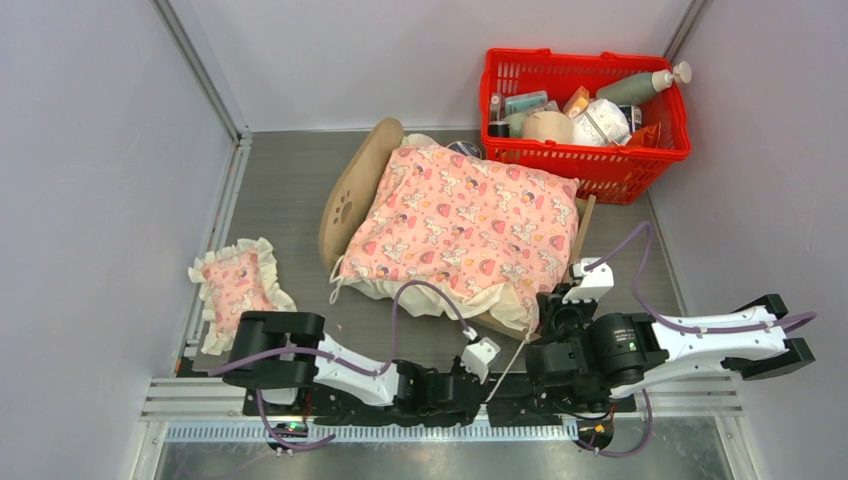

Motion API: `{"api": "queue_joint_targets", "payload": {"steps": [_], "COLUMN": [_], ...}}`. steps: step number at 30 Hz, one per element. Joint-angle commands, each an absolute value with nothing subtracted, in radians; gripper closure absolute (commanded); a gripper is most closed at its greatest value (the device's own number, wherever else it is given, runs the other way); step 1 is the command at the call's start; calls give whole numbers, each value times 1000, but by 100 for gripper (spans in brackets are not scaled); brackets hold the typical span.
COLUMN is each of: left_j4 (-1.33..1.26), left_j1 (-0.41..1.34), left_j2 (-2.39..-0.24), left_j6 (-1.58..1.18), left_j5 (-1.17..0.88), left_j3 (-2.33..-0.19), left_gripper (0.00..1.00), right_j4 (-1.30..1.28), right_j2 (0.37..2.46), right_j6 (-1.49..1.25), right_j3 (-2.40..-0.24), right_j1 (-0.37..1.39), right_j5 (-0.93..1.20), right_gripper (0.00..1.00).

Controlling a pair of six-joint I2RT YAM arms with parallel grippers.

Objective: Set up the pet bed
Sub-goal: Tie the ropes to the bed frame, then adjust the bed frame at the center of the board.

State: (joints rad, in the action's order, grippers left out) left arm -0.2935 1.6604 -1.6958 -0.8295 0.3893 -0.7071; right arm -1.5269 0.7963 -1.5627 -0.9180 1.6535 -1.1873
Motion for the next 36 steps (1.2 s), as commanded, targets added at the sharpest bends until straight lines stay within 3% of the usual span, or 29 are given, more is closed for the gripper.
{"api": "queue_joint_targets", "payload": {"steps": [1,6,7,8,12,14,20,27,31,36], "left_j4": [-198,-164,-135,-94,128,220,491,725,771,660], "left_j1": [1670,1647,1639,1629,1604,1591,1319,948,765,560], "left_j2": [-1706,-1651,-1622,-1586,-1364,-1256,-1027,-937,-942,-1016], "left_j6": [-831,-817,-804,-794,-763,-734,-592,-376,-293,-195], "left_j5": [384,377,379,391,493,563,506,577,605,488], "left_j3": [-697,-692,-698,-706,-756,-785,-941,-1141,-1192,-1168], "left_gripper": [100,99,88,76,60,55,41,33,29,24], "right_j4": [-1560,-1520,-1465,-1438,-1293,-1227,-947,-771,-738,-761], "right_j2": [749,750,751,750,735,715,618,733,828,809], "right_j6": [-1553,-1446,-1402,-1331,-1190,-1121,-818,-575,-542,-592], "right_j3": [-953,-949,-944,-934,-918,-892,-813,-784,-774,-813], "right_j1": [1633,1633,1632,1632,1632,1632,1602,1337,1235,1216], "right_j5": [-1465,-1394,-1365,-1302,-1176,-1172,-1157,-898,-758,-755], "right_gripper": [95,91,75,69,36,32,31,29,30,30]}}
